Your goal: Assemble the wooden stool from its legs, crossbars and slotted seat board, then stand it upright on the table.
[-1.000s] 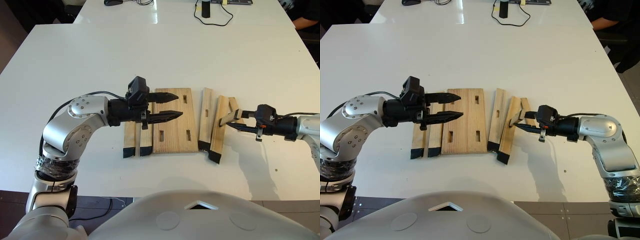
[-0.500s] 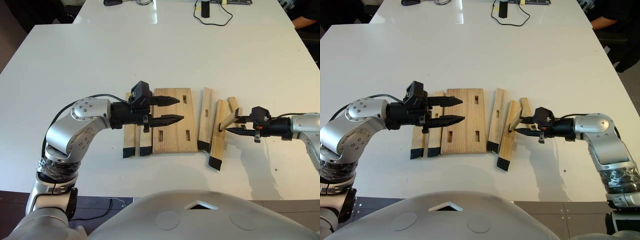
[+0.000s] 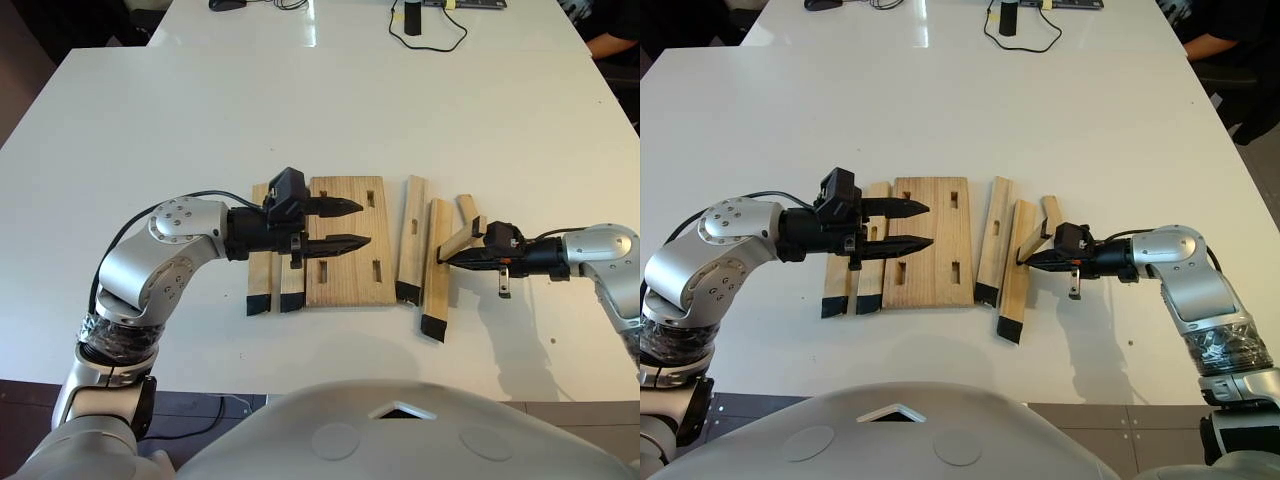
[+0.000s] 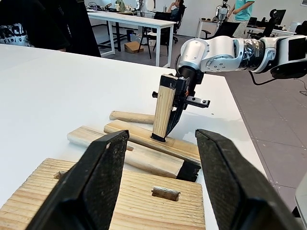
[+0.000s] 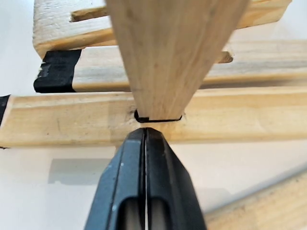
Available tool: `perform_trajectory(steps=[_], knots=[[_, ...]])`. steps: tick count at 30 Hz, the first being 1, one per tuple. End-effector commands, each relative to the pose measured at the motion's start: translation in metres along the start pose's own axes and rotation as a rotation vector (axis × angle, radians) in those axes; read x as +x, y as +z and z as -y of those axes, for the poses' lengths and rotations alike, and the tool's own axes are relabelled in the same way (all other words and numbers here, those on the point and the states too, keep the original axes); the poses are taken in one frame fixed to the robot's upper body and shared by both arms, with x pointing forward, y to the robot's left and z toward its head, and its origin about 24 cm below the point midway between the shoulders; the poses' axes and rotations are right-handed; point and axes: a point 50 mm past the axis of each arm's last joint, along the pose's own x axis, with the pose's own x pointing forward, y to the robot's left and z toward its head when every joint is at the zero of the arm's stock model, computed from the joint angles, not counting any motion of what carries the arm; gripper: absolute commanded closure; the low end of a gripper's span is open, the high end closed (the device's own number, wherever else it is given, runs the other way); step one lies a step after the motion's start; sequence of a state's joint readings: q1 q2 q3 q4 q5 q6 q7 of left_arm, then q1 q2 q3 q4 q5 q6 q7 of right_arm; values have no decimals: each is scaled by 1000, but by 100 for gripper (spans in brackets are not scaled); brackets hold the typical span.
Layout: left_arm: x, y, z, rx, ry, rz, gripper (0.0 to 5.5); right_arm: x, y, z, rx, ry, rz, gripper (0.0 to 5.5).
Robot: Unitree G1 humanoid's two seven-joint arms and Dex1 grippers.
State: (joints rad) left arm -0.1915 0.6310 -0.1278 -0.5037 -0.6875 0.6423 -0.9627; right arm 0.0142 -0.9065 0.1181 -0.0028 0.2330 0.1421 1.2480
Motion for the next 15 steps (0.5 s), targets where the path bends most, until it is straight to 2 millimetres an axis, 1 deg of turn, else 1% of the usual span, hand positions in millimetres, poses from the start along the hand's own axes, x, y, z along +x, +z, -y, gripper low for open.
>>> perform_trajectory(steps=[1, 3, 6, 8, 11, 13, 14, 15], knots=[[-2, -2, 0, 11, 19, -21, 291, -15, 0, 0, -9, -48, -21, 547], [-3, -2, 0, 13, 25, -21, 291, -25, 4, -3, -9, -86, 0, 547], [-5, -3, 0, 13, 40, -20, 291, -46, 14, -5, 6, -204, 85, 547], [-6, -3, -1, 12, 48, -20, 291, -57, 23, -6, 27, -290, 179, 520], [-7, -4, -1, 10, 52, -20, 291, -69, 43, -6, 65, -403, 370, 473], [-7, -4, -1, 9, 53, -17, 291, -71, 65, -8, 134, -408, 600, 442], [-6, -4, -2, 8, 53, -13, 291, -70, 74, -10, 156, -397, 693, 422], [-5, -4, -2, 4, 54, -6, 291, -67, 83, -14, 177, -375, 768, 415]])
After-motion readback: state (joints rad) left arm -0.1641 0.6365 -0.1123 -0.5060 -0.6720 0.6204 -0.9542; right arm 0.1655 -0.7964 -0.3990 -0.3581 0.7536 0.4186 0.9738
